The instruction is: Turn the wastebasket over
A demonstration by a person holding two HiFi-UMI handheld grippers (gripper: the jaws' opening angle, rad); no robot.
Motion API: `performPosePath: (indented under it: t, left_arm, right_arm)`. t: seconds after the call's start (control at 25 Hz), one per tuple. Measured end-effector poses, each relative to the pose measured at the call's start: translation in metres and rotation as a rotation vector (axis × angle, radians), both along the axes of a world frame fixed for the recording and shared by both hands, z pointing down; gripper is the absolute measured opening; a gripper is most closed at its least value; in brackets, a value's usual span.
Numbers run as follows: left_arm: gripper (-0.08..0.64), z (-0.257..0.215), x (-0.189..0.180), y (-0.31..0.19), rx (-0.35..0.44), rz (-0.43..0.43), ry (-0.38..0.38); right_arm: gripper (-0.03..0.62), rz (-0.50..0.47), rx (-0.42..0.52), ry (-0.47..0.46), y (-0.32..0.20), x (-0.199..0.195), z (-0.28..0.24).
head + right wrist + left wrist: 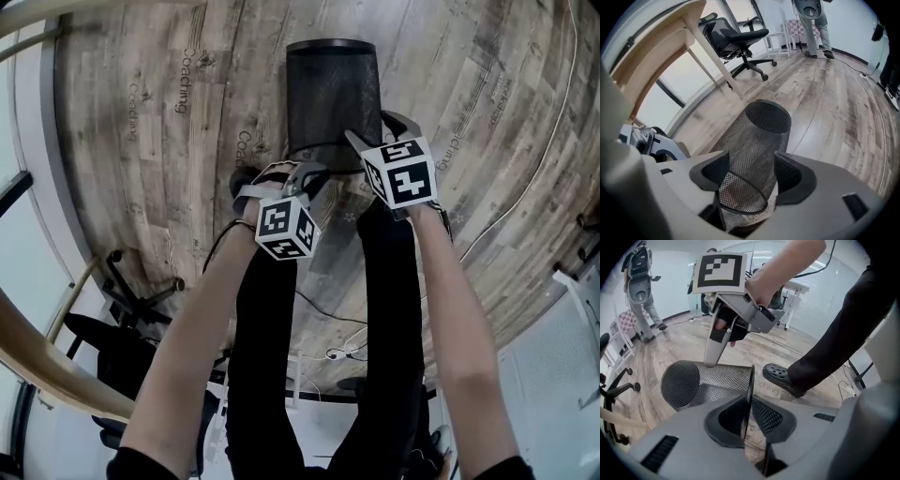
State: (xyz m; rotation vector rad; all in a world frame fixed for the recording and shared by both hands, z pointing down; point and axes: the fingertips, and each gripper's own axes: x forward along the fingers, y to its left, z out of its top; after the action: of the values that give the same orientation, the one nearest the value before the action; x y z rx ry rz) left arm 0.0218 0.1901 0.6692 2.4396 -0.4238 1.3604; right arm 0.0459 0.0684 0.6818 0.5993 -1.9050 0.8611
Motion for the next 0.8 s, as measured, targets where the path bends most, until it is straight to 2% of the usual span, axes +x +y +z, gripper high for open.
performPosePath:
  t: [0.28,0.52,0.68,0.8]
  left_arm:
    - [0.055,-0.001,0.006,-0.002,0.008,-0.008,0.044]
    - [0.058,0.0,-0.003,0.001,-0.02,-0.069,0.041]
    - [0.084,-0.002,-0.012,-0.001,-0.069,-0.153,0.038]
    - [0.12,-0.004,-0.026,-0.009,-0.106,-0.274,0.048]
  right_arm:
    - [0.286,0.012,-0.024,0.001,0.013,-0.005,0.014]
    - [0.287,0.041,-0.039,-0.019,0.017,-0.011,0.015]
    - [0.287,0.004,-0.041,-0.006,0.018,-0.017,0.015]
    - [0.286,-0.015,-0.055,-0.003,0.018,-0.02,0.016]
